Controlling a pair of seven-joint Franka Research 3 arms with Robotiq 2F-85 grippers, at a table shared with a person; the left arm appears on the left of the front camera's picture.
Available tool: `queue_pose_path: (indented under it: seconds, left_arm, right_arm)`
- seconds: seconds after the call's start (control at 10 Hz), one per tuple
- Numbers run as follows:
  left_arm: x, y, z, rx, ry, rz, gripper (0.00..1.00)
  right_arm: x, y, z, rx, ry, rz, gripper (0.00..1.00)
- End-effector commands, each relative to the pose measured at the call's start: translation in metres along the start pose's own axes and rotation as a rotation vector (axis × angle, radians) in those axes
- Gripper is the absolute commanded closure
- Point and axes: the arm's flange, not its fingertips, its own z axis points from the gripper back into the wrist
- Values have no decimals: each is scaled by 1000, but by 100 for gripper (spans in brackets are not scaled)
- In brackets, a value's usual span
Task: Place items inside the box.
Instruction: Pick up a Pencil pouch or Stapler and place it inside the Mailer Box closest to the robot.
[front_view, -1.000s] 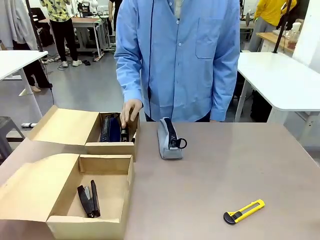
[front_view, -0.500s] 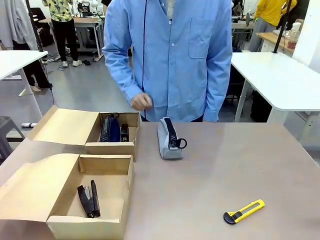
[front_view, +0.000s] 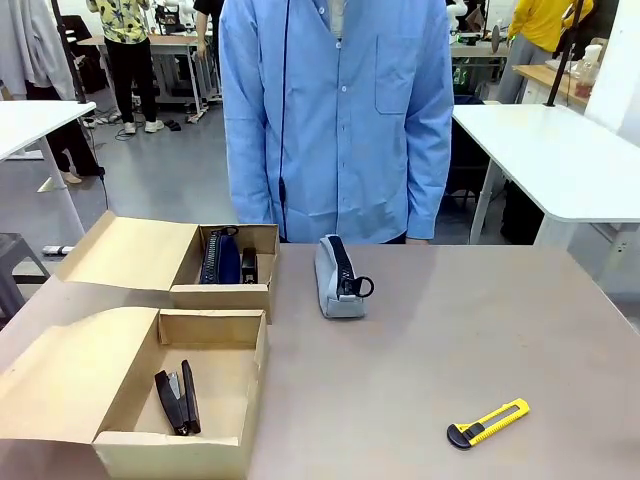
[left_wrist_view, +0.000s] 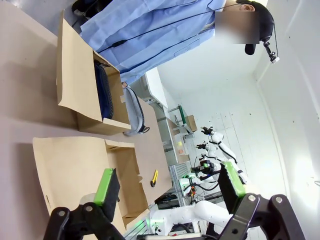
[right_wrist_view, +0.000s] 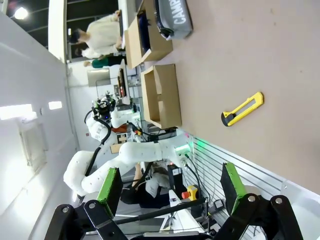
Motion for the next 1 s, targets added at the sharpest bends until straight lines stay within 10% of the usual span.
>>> queue_pose_path:
  seconds: [0.0,0.5,0.9]
  left_arm:
    - [1,-1,-1,-21,-14,-20,0]
    - [1,-1,-1,-21,-14,-20,0]
    - [1,-1,-1,-21,-14,-20,0]
  right_arm:
    - [-1,5,-3,17,-8,-13,0]
    - [0,0,0,0,1,0,0]
    - [16,84,-107,-428,76,220,0]
